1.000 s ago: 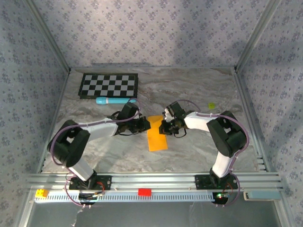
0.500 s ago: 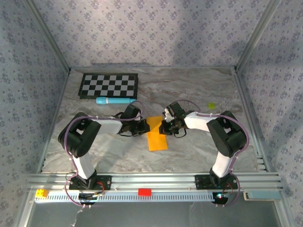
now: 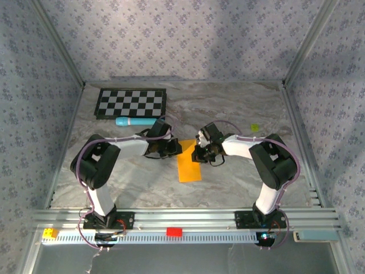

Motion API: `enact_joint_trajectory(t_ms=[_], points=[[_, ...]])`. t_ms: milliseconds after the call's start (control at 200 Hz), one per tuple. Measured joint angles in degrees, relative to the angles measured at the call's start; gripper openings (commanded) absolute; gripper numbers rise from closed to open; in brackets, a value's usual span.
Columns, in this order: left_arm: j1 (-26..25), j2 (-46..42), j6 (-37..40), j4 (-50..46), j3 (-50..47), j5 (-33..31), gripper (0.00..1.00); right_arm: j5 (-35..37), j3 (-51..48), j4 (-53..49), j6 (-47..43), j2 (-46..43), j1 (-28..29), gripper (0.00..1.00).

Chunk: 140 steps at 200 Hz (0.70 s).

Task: Fold a paper plane with a square sheet of paper (pick it up from the middle)
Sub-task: First fold the square sheet of paper in half at the center of the table.

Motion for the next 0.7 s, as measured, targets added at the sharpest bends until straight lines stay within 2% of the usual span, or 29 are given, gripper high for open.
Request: enact_joint_trajectory(t_ms=[325,700], points=[[1.7,5.9,1.8,-0.5,2.6,2.0,0.08,0.0,0.0,-0.1,0.0,0.0,-0.1,0.00],[3.0,6.0,2.6,-0.8,3.1,3.7,0.10,-0.1,0.0,-0.2,-0.5,0.0,-0.3,0.00]])
